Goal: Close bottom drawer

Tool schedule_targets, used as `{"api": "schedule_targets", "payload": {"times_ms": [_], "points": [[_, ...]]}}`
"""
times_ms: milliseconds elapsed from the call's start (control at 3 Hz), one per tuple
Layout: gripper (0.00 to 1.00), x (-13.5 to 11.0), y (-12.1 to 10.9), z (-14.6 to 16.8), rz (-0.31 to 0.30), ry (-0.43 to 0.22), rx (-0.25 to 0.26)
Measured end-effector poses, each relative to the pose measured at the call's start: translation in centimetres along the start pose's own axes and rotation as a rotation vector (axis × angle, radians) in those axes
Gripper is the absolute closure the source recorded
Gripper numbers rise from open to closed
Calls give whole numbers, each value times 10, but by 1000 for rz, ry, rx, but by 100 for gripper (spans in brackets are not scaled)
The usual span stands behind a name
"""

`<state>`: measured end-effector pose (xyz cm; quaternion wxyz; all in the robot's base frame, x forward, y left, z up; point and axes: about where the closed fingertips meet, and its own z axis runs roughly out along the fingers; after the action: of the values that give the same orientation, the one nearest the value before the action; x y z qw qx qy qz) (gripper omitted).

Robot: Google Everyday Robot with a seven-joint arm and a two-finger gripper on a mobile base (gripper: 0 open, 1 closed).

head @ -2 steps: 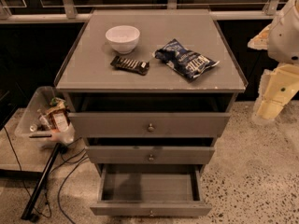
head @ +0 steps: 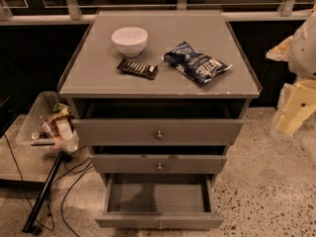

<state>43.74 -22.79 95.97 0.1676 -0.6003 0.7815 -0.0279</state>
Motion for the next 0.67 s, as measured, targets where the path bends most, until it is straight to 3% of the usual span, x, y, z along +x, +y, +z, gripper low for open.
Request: {"api": "schedule_targets", "payload": {"times_ms": [333,667], "points": [[0,19,7,27,45,-38,-24],[18,33,18,52,70,-76,-25]]}}
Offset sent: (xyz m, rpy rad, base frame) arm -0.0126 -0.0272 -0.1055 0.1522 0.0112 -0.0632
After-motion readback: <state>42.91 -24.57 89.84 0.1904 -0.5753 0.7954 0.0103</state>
